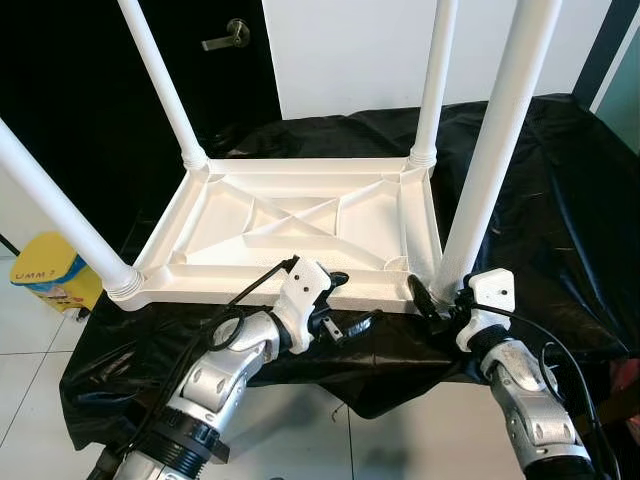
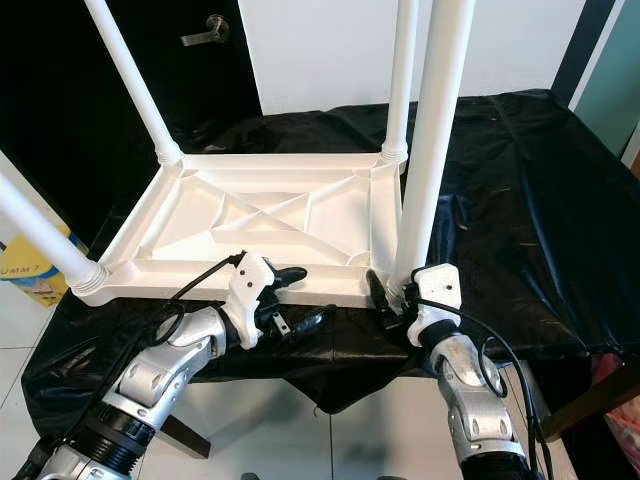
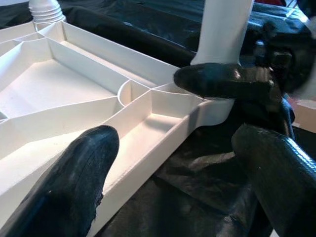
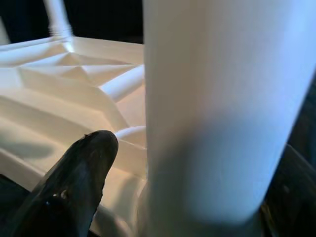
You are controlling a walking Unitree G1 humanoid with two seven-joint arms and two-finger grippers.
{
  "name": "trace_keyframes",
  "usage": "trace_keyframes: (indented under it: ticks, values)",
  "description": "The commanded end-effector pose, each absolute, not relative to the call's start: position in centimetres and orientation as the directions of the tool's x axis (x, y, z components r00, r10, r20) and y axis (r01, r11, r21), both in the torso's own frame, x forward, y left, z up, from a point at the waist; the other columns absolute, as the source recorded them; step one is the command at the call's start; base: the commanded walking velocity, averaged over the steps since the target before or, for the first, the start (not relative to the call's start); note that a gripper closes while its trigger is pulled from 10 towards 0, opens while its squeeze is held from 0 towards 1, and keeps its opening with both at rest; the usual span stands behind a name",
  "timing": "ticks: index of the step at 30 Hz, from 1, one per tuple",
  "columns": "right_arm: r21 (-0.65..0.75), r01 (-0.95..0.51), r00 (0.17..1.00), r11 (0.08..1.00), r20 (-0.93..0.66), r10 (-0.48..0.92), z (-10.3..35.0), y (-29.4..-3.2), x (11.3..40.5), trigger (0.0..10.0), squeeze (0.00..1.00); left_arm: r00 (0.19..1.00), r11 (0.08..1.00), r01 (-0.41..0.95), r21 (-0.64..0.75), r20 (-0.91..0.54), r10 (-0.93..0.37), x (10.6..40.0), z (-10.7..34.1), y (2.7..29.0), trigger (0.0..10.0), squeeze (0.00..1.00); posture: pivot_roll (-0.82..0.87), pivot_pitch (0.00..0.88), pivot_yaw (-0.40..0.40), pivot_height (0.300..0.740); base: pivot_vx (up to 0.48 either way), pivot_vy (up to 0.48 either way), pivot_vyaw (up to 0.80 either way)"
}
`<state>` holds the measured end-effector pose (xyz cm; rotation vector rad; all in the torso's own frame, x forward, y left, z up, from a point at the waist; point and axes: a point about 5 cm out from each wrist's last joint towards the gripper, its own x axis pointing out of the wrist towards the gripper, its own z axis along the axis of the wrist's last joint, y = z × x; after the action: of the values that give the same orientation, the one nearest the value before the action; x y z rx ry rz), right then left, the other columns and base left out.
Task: Building children table
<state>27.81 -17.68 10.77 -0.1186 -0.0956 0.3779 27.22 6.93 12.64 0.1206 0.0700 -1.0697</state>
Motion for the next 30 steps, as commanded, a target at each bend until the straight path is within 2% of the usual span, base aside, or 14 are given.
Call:
trace_keyframes:
  ticks: [1,7,8,11,12,20,21,22,23,30]
  values:
    - [-0.131,-0.401,0.907,0.907,0.081,0.413,10.8,-17.1,27.9,10.0,0.00,0.419,0.412,0.908,0.078,-0.121,-0.900,26.8,12.8,6.8,10.0,0.00,-0.15,0.000,0.074,0.740,0.000,0.000,0.00]
    - [-0.197,-0.487,0.862,0.851,0.048,0.505,11.3,-17.4,29.2,10.0,0.00,0.414,0.407,0.910,0.080,-0.119,-0.902,26.7,12.8,6.6,10.0,0.00,-0.14,0.000,0.072,0.740,0.000,0.000,0.00]
    - [-0.211,-0.508,0.850,0.835,0.038,0.526,11.5,-17.4,29.6,4.2,0.00,0.414,0.407,0.910,0.080,-0.118,-0.902,26.7,12.8,6.6,10.0,0.00,-0.13,0.000,0.066,0.740,0.000,0.000,0.00]
    - [-0.222,-0.527,0.838,0.821,0.028,0.545,11.6,-17.6,29.9,3.6,0.00,0.417,0.410,0.909,0.081,-0.116,-0.902,26.7,12.9,6.5,10.0,0.00,-0.13,0.000,0.060,0.740,0.000,0.000,0.00]
    - [-0.234,-0.543,0.828,0.806,0.012,0.561,11.5,-17.8,30.0,0.0,0.00,0.421,0.414,0.907,0.081,-0.113,-0.900,26.7,12.9,6.5,10.0,0.00,-0.12,0.000,0.057,0.740,0.000,0.000,0.00]
    - [-0.214,-0.572,0.813,0.792,-0.022,0.582,10.9,-18.3,29.6,0.0,0.00,0.438,0.432,0.899,0.080,-0.108,-0.892,26.6,13.0,6.7,10.0,0.00,-0.12,0.000,0.049,0.740,0.000,0.000,0.00]
    - [-0.206,-0.564,0.820,0.800,-0.023,0.572,10.8,-18.4,29.6,5.5,0.00,0.437,0.430,0.899,0.080,-0.106,-0.893,26.6,13.1,6.6,10.0,0.00,-0.12,0.000,0.048,0.740,0.000,0.000,0.00]
    - [-0.206,-0.564,0.820,0.800,-0.023,0.572,10.8,-18.4,29.6,5.5,0.00,0.437,0.430,0.899,0.080,-0.106,-0.893,26.6,13.1,6.6,10.0,0.00,-0.12,0.000,0.048,0.740,0.000,0.000,0.00]
    - [-0.196,-0.545,0.833,0.815,-0.019,0.553,10.7,-18.6,29.6,10.0,0.00,0.436,0.429,0.900,0.081,-0.105,-0.894,26.7,13.2,6.6,10.0,0.00,-0.12,0.000,0.045,0.740,0.000,0.000,0.00]
    - [-0.186,-0.412,0.908,0.892,-0.007,0.418,10.3,-18.8,29.6,10.0,0.00,0.418,0.408,0.907,0.104,-0.116,-0.901,27.1,13.5,6.3,10.0,0.00,-0.13,0.000,0.042,0.740,0.000,0.000,0.00]
